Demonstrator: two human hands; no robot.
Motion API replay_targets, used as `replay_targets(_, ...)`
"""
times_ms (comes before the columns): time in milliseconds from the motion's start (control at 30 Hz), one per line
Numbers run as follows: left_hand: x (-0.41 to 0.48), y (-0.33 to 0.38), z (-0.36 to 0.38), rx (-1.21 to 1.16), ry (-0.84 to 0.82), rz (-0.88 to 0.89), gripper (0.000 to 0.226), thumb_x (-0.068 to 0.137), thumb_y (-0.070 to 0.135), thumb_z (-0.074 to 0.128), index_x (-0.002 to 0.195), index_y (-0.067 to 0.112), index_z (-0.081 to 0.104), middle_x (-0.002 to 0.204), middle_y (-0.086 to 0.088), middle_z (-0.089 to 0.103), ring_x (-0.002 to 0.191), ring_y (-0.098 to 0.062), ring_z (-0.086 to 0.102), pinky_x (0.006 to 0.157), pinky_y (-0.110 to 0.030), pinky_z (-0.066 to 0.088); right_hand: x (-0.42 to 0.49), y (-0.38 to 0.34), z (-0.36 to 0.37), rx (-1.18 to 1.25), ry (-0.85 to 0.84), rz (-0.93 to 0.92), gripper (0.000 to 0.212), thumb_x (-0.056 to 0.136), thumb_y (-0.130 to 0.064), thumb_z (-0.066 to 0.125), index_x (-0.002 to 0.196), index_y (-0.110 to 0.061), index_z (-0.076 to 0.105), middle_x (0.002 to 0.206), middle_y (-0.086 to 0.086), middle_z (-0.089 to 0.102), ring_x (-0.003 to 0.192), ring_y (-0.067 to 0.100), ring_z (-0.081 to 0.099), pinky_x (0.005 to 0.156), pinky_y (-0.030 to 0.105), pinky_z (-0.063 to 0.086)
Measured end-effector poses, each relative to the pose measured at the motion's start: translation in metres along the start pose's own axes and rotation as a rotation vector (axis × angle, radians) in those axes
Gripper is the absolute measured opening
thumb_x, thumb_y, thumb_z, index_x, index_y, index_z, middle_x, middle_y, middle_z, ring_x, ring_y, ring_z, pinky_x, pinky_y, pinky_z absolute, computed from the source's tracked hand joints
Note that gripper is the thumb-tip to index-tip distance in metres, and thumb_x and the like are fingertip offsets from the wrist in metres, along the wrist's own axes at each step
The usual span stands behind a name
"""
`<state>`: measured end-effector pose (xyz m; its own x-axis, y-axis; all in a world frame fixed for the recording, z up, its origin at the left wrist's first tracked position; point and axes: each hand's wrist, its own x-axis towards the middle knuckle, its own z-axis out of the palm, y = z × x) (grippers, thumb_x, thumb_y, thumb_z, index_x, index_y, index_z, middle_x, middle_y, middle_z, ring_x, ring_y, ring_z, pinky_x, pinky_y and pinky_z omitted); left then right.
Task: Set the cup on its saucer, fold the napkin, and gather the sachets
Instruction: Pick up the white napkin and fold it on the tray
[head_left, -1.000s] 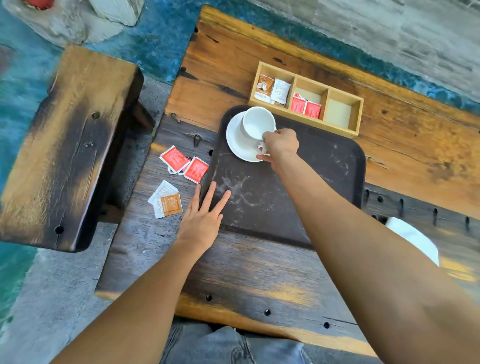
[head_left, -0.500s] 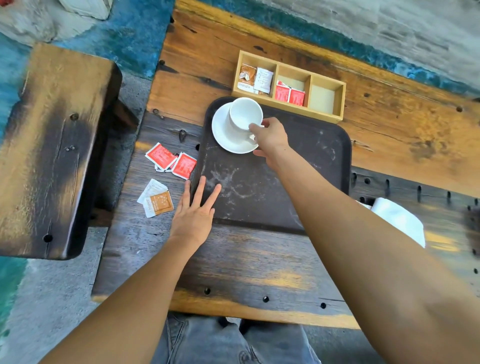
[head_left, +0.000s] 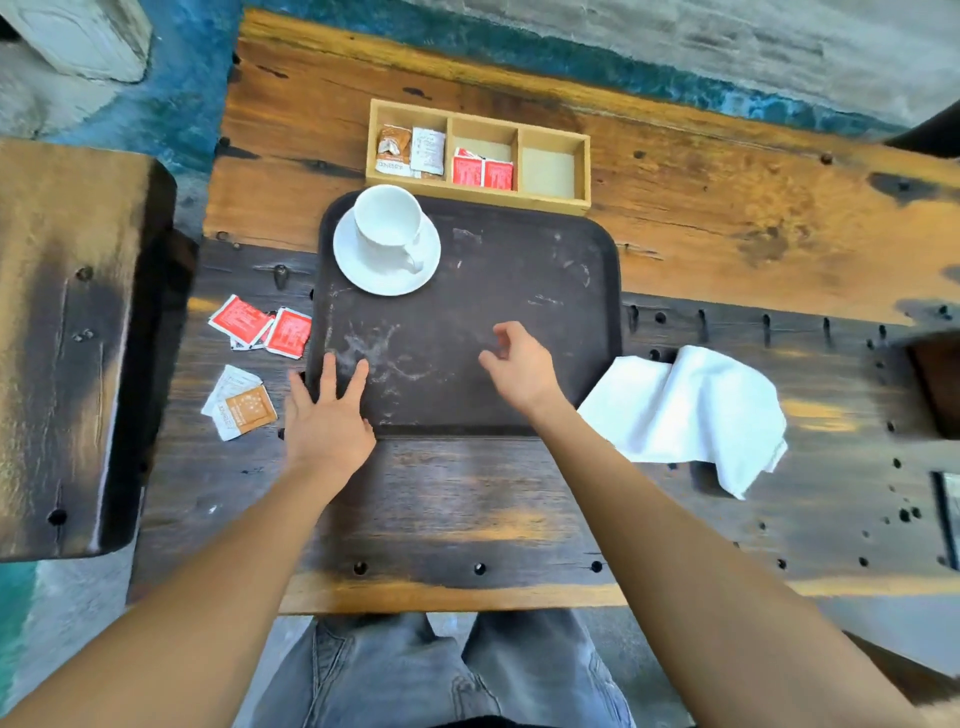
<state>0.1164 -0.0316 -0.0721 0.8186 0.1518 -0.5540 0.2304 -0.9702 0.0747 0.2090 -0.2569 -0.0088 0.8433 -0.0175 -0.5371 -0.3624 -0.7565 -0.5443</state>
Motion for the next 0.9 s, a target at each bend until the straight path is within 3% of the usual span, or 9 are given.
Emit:
replay_targets(100,-0.014,0.034,-0.001,0.041,0.032,-0.076,0.074,0.097,0.042,0.045,0.162,0.028,0.013,0.17,-0.014,0.011,0.153,-0.051,-0.003,0.125,-0.054,0.011,-0.029,0.047,-0.013,-0.166,0.014,-0.05,0.046,0.096,-0.017,0.059,0.14,-0.008,0.05,0.142,0.014,0.054,0.128,0.032,0.053,0.107,0.037,0.042)
replay_targets(167,-0.022,0.062,-0.001,0.095,0.038,-0.016,0.071,0.096,0.042,0.045,0.161,0.025,0.019,0.167,-0.018,0.02,0.154,-0.046,0.004,0.124,-0.054,0.012,-0.044,0.081,-0.026,-0.264,0.062,-0.046,0.045,0.094,-0.015,0.059,0.138,-0.008,0.053,0.144,0.012,0.05,0.132,0.033,0.049,0.107,0.043,0.043)
replay_targets(333,-0.044,0.143,0.005,0.038,-0.103,0.099,0.072,0.1,0.038,0.048,0.162,0.03,0.012,0.167,-0.02,0.015,0.149,-0.045,0.023,0.117,-0.049,0.033,-0.071,0.147,-0.049,-0.437,0.085,0.0,0.042,0.094,-0.015,0.054,0.136,-0.017,0.054,0.165,0.006,0.025,0.153,0.026,0.019,0.115,0.047,0.033)
replay_targets(500,-0.059,0.215,0.012,0.062,-0.039,0.406,0.079,0.096,0.024,0.056,0.162,0.031,0.013,0.162,-0.007,0.031,0.139,-0.03,0.044,0.105,-0.044,0.044,-0.08,0.186,-0.065,-0.444,0.079,0.026,0.035,0.095,-0.016,0.052,0.129,-0.019,0.06,0.169,0.004,0.011,0.157,0.027,0.004,0.121,0.052,0.024)
replay_targets(600,-0.06,0.248,0.018,-0.018,-0.029,0.521,0.078,0.093,0.009,0.057,0.159,0.033,0.023,0.164,-0.003,0.025,0.133,-0.027,0.048,0.099,-0.041,0.051,-0.082,0.205,-0.072,-0.36,0.059,0.015,0.038,0.096,-0.011,0.048,0.134,-0.011,0.055,0.169,0.012,0.01,0.157,0.031,0.002,0.126,0.041,0.014)
replay_targets(667,-0.059,0.267,0.022,-0.116,-0.038,0.532,0.072,0.091,0.0,0.057,0.154,0.029,0.037,0.166,0.0,0.017,0.133,-0.026,0.049,0.095,-0.042,0.054,-0.083,0.218,-0.075,-0.373,0.055,-0.033,0.038,0.099,-0.009,0.046,0.136,-0.006,0.052,0.166,0.015,0.019,0.157,0.029,0.008,0.125,0.027,0.015)
replay_targets(733,-0.054,0.28,0.026,-0.146,-0.028,0.562,0.066,0.09,-0.004,0.058,0.149,0.023,0.047,0.167,0.0,0.019,0.13,-0.027,0.053,0.096,-0.039,0.053,-0.081,0.229,-0.078,-0.286,0.061,-0.072,0.039,0.099,-0.008,0.048,0.139,-0.005,0.051,0.159,0.013,0.035,0.149,0.029,0.028,0.108,0.007,0.025)
replay_targets(800,-0.05,0.288,0.03,-0.17,-0.03,0.599,0.06,0.088,-0.008,0.057,0.143,0.016,0.053,0.165,-0.001,0.026,0.129,-0.029,0.055,0.099,-0.033,0.048,-0.083,0.238,-0.087,-0.261,0.076,-0.149,0.038,0.098,-0.008,0.05,0.135,-0.011,0.057,0.149,0.009,0.047,0.141,0.025,0.041,0.11,0.012,0.03)
replay_targets(900,-0.048,0.294,0.035,-0.216,-0.019,0.586,0.051,0.085,-0.009,0.062,0.132,0.01,0.058,0.161,0.001,0.034,0.122,-0.021,0.056,0.091,-0.014,0.038,-0.078,0.248,-0.107,-0.175,0.155,-0.198,0.042,0.084,0.013,0.049,0.122,0.002,0.063,0.13,0.013,0.056,0.115,0.029,0.061,0.1,0.032,0.047)
